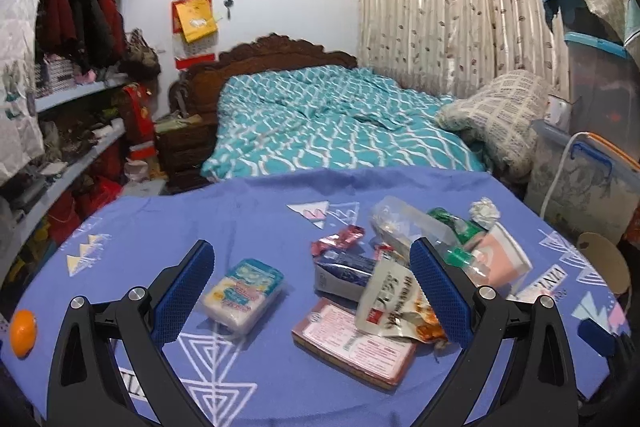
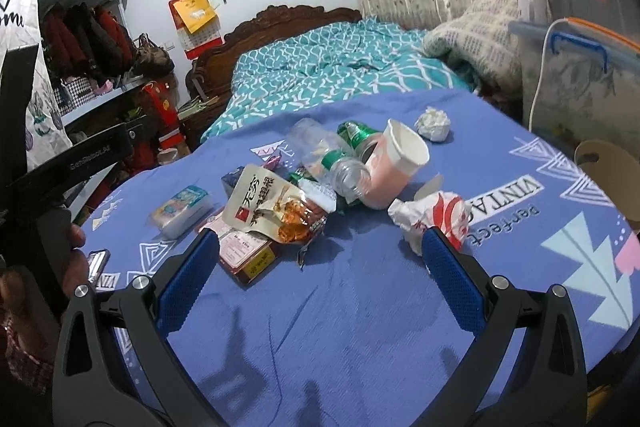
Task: Collect trash
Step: 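Move both tools over the table toward the scattered snack packets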
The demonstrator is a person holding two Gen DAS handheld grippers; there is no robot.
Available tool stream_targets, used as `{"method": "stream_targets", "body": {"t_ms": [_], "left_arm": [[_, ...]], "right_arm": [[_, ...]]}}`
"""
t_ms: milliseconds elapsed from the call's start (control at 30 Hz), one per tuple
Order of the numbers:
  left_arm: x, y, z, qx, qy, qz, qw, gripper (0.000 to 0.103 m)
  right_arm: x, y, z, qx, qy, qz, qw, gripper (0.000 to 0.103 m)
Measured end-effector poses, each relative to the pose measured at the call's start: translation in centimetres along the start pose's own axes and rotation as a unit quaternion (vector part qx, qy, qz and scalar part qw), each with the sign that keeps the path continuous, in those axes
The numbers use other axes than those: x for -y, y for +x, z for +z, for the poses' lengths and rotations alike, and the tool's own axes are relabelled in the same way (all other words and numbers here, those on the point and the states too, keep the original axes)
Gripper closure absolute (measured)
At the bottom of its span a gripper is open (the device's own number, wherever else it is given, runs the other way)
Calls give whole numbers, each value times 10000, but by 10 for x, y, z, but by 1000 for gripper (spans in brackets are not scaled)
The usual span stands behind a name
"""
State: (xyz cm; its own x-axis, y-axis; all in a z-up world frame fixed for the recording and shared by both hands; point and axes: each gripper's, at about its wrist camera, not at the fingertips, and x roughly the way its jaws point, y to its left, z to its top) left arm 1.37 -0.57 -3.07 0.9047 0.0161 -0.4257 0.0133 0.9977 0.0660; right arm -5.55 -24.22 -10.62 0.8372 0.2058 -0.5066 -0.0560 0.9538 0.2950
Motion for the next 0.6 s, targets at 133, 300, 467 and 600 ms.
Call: {"method": "stream_targets", "body": {"t_ms": [133, 300, 467, 600], "left_arm": [[1, 1, -1, 82, 131, 180, 9997, 9], [-6, 11, 0, -280, 8, -125, 9995, 9], [-7, 11, 0, -328, 58, -142, 9993, 9], [-7, 9, 0, -284, 25, -170, 9994, 9]], "right_arm": [[1, -1, -1, -5, 34, 27, 10000, 3], [2, -2, -7, -140, 105, 97, 9998, 3], [2, -5, -15, -252, 165, 141, 9994, 3], [5, -2, -19, -467, 249, 275, 9982, 3]]}}
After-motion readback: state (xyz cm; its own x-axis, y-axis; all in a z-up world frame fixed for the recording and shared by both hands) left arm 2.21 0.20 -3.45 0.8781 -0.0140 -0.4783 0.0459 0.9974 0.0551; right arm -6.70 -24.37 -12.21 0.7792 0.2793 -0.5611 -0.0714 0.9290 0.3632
